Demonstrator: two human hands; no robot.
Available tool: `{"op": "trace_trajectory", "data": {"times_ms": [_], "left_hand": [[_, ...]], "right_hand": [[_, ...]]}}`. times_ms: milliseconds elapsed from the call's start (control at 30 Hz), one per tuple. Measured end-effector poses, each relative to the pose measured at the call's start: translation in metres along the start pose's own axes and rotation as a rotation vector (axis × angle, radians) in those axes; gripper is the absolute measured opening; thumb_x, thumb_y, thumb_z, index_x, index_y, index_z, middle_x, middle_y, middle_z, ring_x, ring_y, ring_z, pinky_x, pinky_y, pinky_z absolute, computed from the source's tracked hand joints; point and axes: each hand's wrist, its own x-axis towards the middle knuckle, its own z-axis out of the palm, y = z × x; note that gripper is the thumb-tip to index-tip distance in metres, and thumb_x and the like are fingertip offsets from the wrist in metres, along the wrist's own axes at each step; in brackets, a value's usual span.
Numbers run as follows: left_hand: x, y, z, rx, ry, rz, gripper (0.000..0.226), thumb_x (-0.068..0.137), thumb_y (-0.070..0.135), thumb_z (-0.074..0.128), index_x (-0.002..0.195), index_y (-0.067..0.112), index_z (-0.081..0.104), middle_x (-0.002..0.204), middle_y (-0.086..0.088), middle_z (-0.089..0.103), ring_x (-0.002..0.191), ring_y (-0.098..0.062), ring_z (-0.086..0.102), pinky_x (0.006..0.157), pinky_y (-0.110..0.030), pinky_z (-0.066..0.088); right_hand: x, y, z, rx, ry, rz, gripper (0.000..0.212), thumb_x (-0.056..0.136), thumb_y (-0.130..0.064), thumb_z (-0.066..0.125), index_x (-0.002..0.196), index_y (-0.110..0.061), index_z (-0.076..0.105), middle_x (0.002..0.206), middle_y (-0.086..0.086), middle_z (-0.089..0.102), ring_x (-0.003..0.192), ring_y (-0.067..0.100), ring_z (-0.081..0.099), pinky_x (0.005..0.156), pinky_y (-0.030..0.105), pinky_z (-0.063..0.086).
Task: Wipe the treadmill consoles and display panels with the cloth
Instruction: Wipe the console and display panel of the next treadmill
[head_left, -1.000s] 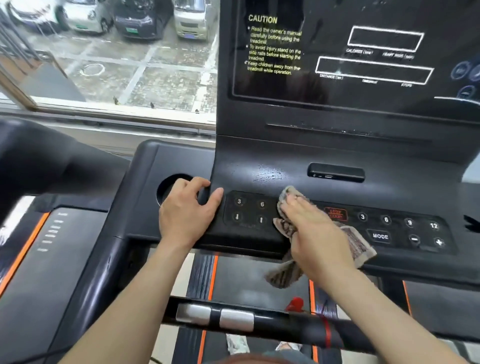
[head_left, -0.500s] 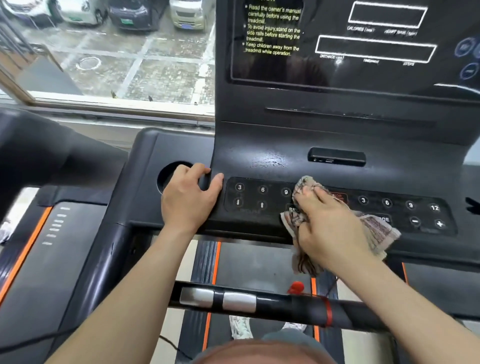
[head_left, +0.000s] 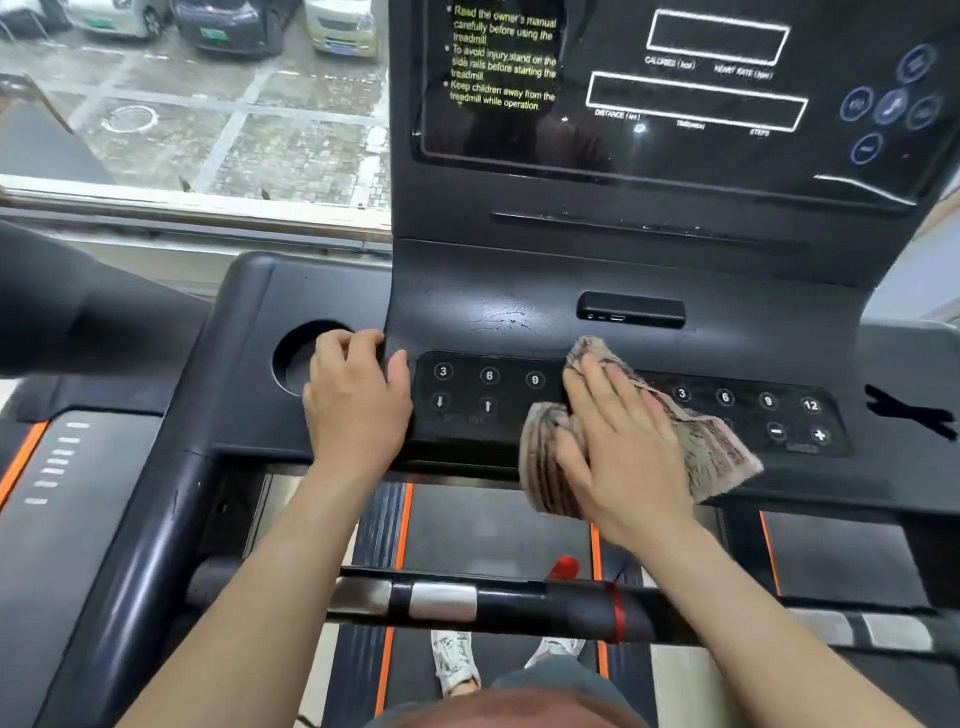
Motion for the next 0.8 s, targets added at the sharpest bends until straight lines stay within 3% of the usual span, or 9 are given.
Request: {"op": "trace_trajectory", "data": {"times_ms": [100, 167, 333, 467, 600, 700, 800], "left_hand": [[-0.014, 0.011, 0.011, 0.111, 0.012, 0.053, 0.043, 0.091, 0.029, 0.048, 0.126, 0.003, 0.049, 0.134, -0.013, 0.046, 0.124, -0.031, 0.042, 0.098, -0.05, 0.034], [-0.018, 0.012, 0.017, 0.169, 0.001, 0.076, 0.051, 0.089, 0.033, 0.045, 0.127, 0.0, 0.044, 0.136, -0.014, 0.046, 0.127, -0.032, 0.039, 0.103, -0.051, 0.033], [-0.017, 0.014, 0.02, 0.222, -0.025, 0.068, 0.063, 0.091, 0.035, 0.043, 0.138, -0.005, 0.036, 0.145, -0.021, 0.039, 0.135, -0.037, 0.033, 0.106, -0.054, 0.028], [-0.018, 0.02, 0.012, 0.231, -0.074, 0.052, 0.061, 0.091, 0.031, 0.05, 0.14, -0.003, 0.036, 0.15, -0.02, 0.032, 0.14, -0.035, 0.024, 0.11, -0.054, 0.024], [-0.037, 0.052, 0.023, 0.16, 0.012, 0.354, 0.044, 0.081, 0.022, 0.052, 0.118, 0.0, 0.06, 0.136, -0.023, 0.047, 0.128, -0.041, 0.041, 0.105, -0.051, 0.034], [-0.073, 0.1, 0.055, 0.054, -0.121, 0.648, 0.038, 0.082, 0.024, 0.048, 0.107, 0.002, 0.067, 0.125, -0.018, 0.059, 0.118, -0.036, 0.054, 0.105, -0.041, 0.041], [-0.106, 0.123, 0.075, 0.123, -0.249, 0.768, 0.043, 0.085, 0.032, 0.047, 0.115, 0.006, 0.067, 0.128, -0.012, 0.061, 0.12, -0.029, 0.055, 0.103, -0.039, 0.045]], "right_hand": [[-0.006, 0.049, -0.007, -0.021, 0.0, 0.192, 0.066, 0.09, -0.042, 0.024, 0.148, -0.014, 0.038, 0.158, 0.007, 0.028, 0.144, 0.027, 0.029, 0.114, 0.046, 0.024], [0.002, 0.032, -0.007, -0.035, 0.016, 0.267, 0.069, 0.085, -0.04, 0.026, 0.146, -0.011, 0.04, 0.157, 0.011, 0.03, 0.143, 0.03, 0.029, 0.112, 0.048, 0.025], [0.021, -0.08, 0.01, 0.096, 0.042, -0.093, 0.066, 0.083, -0.038, 0.033, 0.14, -0.011, 0.049, 0.152, 0.008, 0.04, 0.14, 0.028, 0.036, 0.111, 0.048, 0.03], [0.021, -0.063, 0.006, 0.134, 0.023, -0.23, 0.064, 0.085, -0.04, 0.033, 0.142, -0.015, 0.048, 0.152, 0.002, 0.041, 0.141, 0.02, 0.035, 0.113, 0.042, 0.026], [-0.003, 0.034, -0.004, 0.082, 0.058, -0.037, 0.065, 0.08, -0.037, 0.039, 0.142, -0.018, 0.048, 0.152, 0.001, 0.04, 0.139, 0.019, 0.036, 0.11, 0.042, 0.03], [-0.023, 0.101, -0.012, 0.03, 0.056, 0.13, 0.066, 0.082, -0.035, 0.034, 0.145, -0.017, 0.043, 0.155, 0.002, 0.035, 0.142, 0.02, 0.033, 0.111, 0.042, 0.029], [-0.03, 0.136, -0.015, 0.041, 0.082, 0.183, 0.066, 0.083, -0.034, 0.032, 0.145, -0.017, 0.044, 0.155, 0.003, 0.036, 0.141, 0.021, 0.034, 0.111, 0.042, 0.028]]}}
